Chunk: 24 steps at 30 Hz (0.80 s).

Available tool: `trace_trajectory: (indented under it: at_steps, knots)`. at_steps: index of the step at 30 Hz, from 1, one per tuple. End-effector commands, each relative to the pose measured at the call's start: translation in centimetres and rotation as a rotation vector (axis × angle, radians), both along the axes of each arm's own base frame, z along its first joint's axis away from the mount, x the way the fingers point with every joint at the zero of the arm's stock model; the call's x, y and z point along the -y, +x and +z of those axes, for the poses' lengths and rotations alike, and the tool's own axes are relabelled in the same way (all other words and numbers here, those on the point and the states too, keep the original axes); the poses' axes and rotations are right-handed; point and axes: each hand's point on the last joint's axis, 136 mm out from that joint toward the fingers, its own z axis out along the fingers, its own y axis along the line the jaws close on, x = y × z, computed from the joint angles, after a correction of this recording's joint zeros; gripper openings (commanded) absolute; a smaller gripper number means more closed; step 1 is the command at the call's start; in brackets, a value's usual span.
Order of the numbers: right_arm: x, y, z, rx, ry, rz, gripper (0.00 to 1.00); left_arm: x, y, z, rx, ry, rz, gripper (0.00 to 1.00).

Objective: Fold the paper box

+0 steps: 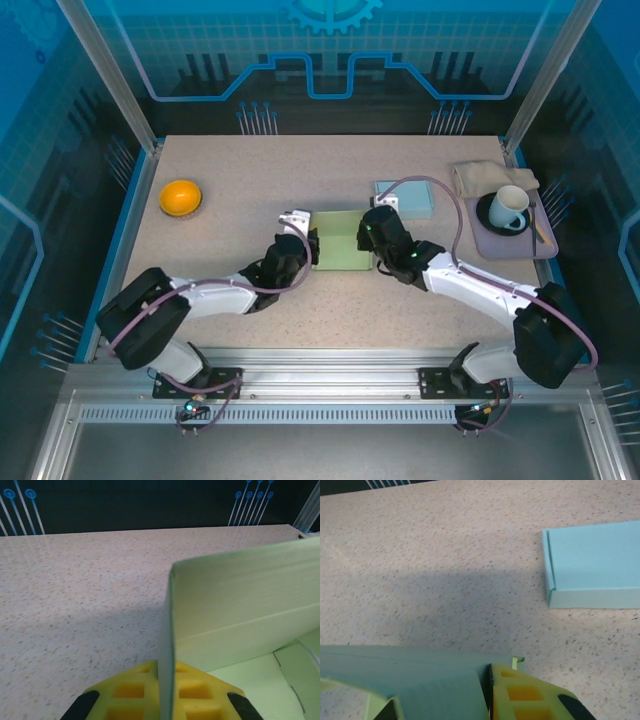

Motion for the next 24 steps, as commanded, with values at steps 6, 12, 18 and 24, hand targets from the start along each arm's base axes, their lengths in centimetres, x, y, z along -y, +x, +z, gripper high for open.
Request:
trace_trajectory:
  at_steps: [6,12,18,24]
  knots:
    - [0.7,0.2,-1.0,0.025,0.068,0.002,0.13,2.6,0.8,-0.5,-0.011,-0.079,-0.066,0.07]
    - [1.2,-0.8,-3.5,-0.017,0.069,-0.008,0.13,3.5,-0.5,-2.3,-0.059,-0.122,-0.069,0.07]
    - [2.4,-2.3,-4.8,-0.032,0.090,-0.055,0.13,3.3,-2.2,-4.8,-0.112,-0.108,-0.067,0.08]
    - [3.2,-3.9,-6.5,-0.049,0.061,-0.074,0.12,2.6,-3.4,-6.1,-0.158,-0.111,-0.055,0.14]
